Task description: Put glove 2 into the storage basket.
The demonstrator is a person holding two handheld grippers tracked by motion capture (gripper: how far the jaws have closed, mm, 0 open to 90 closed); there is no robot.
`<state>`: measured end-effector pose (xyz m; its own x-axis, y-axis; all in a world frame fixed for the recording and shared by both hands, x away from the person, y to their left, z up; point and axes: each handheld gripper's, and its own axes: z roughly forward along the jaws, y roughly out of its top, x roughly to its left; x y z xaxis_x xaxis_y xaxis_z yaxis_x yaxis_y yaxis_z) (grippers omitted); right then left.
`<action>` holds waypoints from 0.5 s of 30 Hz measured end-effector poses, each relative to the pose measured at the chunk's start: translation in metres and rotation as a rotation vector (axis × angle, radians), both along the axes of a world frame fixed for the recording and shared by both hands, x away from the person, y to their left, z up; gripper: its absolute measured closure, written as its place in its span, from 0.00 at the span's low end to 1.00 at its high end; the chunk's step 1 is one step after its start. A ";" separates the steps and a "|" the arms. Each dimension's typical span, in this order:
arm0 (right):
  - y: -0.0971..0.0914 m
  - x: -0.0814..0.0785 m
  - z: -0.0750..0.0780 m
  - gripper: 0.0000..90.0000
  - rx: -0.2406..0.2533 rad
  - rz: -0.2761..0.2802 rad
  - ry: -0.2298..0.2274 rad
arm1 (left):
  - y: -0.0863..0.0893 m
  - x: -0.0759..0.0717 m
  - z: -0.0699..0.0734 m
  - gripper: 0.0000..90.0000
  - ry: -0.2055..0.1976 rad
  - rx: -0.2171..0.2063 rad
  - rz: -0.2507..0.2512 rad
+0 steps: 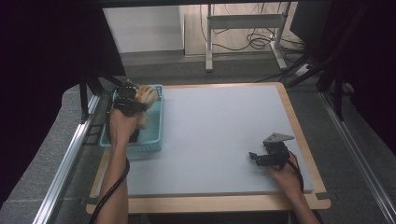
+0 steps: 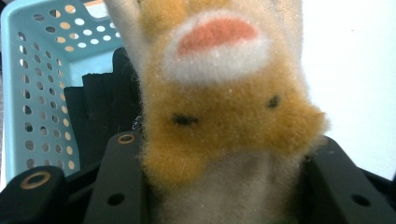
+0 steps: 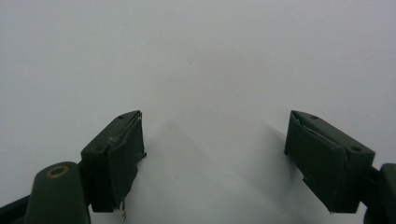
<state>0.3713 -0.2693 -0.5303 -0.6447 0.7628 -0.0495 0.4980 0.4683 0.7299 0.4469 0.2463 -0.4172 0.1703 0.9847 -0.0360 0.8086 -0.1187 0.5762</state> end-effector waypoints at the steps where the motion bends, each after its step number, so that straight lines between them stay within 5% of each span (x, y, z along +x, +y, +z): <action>1: 0.000 0.000 0.000 0.22 0.000 0.000 0.000 | 0.000 0.002 -0.002 0.60 0.004 -0.001 0.001; 15: 0.000 0.000 0.000 0.22 0.000 0.000 0.000 | -0.001 0.027 -0.034 0.59 0.068 -0.008 0.033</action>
